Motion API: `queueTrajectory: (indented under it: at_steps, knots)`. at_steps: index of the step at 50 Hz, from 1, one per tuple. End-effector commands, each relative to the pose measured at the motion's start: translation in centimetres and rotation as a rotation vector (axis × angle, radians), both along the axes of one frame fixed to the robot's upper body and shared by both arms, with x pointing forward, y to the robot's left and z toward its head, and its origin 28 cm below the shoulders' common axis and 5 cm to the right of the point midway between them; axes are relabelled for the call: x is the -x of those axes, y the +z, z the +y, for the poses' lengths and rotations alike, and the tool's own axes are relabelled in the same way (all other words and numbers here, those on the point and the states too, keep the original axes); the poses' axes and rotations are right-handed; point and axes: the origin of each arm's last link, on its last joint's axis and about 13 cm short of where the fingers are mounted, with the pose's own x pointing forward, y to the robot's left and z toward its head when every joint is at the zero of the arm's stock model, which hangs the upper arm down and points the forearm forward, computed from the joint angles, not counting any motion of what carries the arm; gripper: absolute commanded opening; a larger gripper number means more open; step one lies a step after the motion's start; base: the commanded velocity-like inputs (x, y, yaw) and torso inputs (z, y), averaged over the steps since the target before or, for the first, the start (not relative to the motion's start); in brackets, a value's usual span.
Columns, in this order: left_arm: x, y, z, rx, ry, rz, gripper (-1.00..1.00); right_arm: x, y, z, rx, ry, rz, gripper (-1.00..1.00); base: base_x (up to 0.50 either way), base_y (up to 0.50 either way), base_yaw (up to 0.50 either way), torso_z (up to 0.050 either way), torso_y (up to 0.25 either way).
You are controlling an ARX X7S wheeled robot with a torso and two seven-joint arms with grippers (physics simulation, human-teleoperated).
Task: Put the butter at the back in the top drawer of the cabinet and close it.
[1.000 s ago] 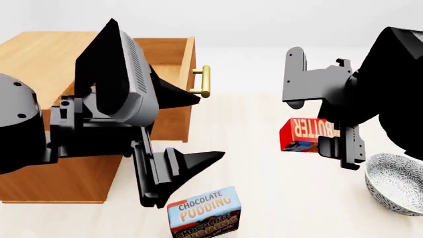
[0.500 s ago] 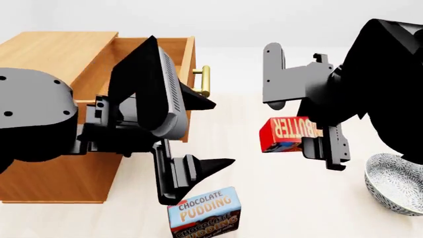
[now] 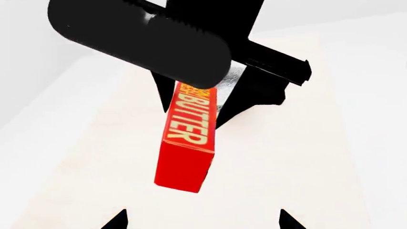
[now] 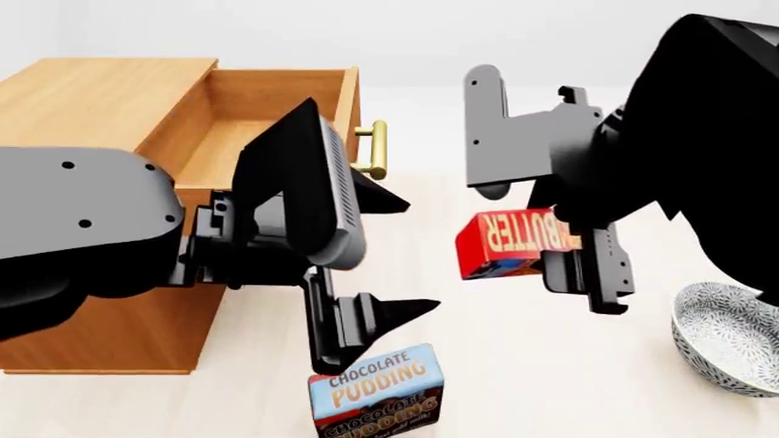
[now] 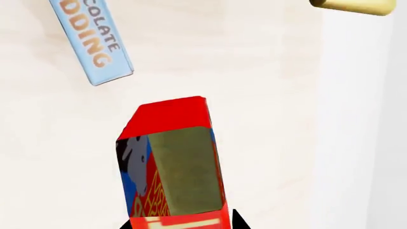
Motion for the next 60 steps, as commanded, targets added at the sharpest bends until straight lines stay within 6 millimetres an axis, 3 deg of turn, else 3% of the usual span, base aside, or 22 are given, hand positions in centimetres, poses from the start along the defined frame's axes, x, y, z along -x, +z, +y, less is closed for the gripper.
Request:
queueTrajectory:
  at_steps: [1,60]
  knots:
    - [-0.6,-0.9,-0.4,0.016,-0.015,-0.013,1.00,0.6,1.3,0.6,-0.011,0.043,-0.071,-1.00,0.00,0.00,0.00,0.000,0.000]
    - [-1.6,-2.2,-2.8,0.068,-0.110,-0.038,1.00,1.4,1.5,2.1,-0.034,0.141,-0.082,-1.00,0.00,0.00,0.00,0.001,0.001]
